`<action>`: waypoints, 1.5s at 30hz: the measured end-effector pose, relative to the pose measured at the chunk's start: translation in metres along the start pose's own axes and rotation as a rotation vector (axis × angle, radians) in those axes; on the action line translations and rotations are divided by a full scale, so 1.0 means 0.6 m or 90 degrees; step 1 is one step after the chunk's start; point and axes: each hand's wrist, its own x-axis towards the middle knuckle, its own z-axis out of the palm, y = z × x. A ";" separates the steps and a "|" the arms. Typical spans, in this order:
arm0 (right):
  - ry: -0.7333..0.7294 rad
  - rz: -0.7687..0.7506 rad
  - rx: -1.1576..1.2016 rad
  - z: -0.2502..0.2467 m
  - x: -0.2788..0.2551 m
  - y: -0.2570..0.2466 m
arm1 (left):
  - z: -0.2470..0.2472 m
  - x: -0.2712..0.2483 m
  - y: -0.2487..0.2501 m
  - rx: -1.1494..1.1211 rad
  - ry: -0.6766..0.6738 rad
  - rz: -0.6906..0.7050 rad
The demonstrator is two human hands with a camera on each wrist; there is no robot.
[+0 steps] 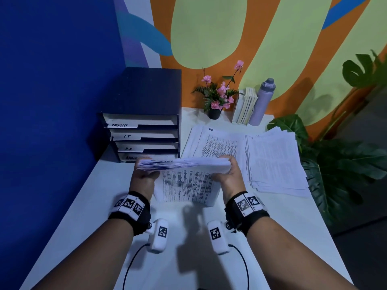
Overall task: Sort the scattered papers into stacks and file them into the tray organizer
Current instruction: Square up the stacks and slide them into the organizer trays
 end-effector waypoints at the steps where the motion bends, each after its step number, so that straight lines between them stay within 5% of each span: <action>1: 0.005 0.002 -0.002 0.001 0.000 -0.002 | 0.005 -0.002 0.002 -0.025 0.000 -0.002; 9: 0.020 -0.063 0.013 0.006 -0.009 -0.014 | 0.014 -0.016 0.009 -0.097 -0.048 0.037; 16: 0.021 -0.310 -0.200 0.005 -0.008 -0.026 | 0.019 0.003 0.014 -0.022 -0.047 0.049; 22: 0.008 -0.156 -0.028 0.006 -0.007 -0.018 | 0.019 -0.003 -0.010 0.060 -0.089 0.019; 27: 0.057 0.049 0.034 0.006 0.012 0.002 | 0.015 0.004 -0.017 0.064 -0.043 -0.019; 29: 0.054 0.048 0.035 0.012 0.018 0.000 | 0.004 0.012 -0.006 0.045 -0.026 -0.021; 35: -0.143 0.030 -0.083 0.077 0.012 0.000 | -0.080 0.066 -0.005 0.056 0.079 -0.069; 45: -0.129 0.157 -0.167 0.220 0.090 0.009 | -0.196 0.059 -0.045 0.070 0.019 -0.267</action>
